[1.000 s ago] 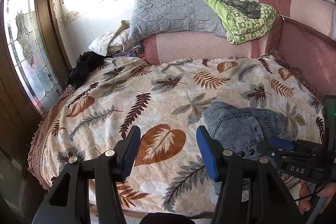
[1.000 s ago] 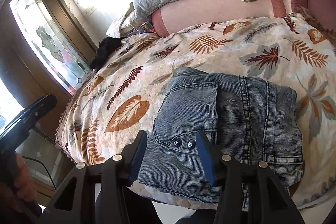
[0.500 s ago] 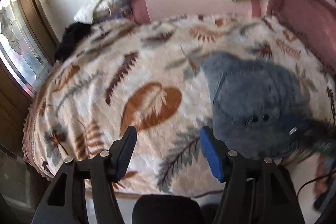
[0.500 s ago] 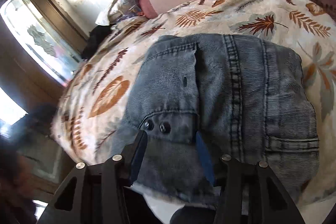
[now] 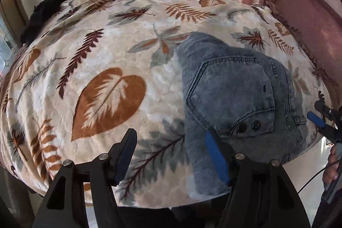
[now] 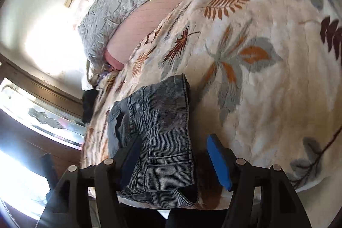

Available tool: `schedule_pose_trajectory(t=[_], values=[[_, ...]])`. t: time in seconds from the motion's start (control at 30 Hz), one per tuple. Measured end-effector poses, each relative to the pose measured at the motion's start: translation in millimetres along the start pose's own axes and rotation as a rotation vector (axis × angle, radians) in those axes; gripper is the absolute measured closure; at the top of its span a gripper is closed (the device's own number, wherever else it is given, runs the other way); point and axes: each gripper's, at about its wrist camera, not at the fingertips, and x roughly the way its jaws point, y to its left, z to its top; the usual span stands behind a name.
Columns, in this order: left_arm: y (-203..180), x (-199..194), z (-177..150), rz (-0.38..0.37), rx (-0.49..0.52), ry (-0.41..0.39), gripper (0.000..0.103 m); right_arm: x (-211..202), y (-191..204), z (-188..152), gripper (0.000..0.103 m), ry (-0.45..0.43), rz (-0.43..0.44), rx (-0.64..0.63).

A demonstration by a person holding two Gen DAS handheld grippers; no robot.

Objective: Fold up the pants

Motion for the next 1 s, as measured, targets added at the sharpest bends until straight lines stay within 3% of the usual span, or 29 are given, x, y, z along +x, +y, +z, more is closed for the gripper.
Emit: schedule_pose_trajectory(t=[0.2,0.37,0.6,1.0], values=[[-20,-16,6,0.158,0.09,-0.133,0.029,12,14,-4,0.036,0.003,0.001,-0.063],[-18,-26,11,0.215,0.089,-0.194,0.029,14,25,-6,0.036,0.0,-0.012,-0.116],[-10,-46,8,0.236,0.058,-0.251,0.029,11,48,-9,0.036,-0.003,-0.002,-0.168],[2,-82,-6,0.206,0.027,-0.318,0.028,0,85,-25,0.036,-0.011,0.003,-0.256]])
